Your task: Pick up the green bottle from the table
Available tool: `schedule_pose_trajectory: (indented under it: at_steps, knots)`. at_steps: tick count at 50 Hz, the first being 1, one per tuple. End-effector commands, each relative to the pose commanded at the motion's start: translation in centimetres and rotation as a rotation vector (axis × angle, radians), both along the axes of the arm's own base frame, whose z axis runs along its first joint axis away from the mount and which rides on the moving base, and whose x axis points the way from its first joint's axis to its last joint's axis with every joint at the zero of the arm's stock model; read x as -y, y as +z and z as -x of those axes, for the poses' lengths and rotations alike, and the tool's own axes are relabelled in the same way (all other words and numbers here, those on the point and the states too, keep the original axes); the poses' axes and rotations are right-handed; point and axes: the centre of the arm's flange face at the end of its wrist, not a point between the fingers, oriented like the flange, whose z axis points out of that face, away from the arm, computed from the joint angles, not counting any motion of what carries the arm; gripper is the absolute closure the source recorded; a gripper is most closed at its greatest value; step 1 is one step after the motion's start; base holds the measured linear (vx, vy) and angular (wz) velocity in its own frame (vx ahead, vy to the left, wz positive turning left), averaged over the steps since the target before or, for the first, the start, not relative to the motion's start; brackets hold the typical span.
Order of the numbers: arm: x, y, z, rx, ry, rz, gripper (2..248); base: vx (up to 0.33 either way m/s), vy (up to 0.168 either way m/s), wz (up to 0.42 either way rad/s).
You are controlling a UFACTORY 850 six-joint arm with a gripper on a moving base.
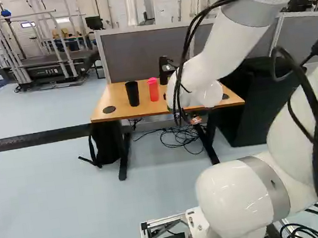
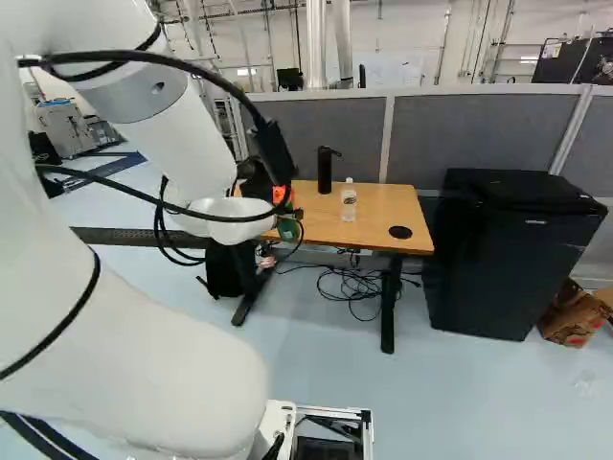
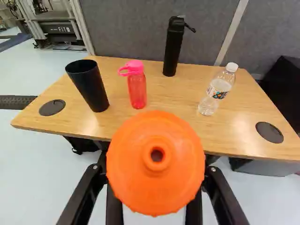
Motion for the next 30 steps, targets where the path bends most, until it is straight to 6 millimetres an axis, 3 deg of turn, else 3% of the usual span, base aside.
schedule_pose_trajectory:
  at_steps: [30]
  knots:
    - [-0.1, -2.9, 4.2, 0.083, 0.000, -0.002, 233, 0.000, 0.000, 0.000]
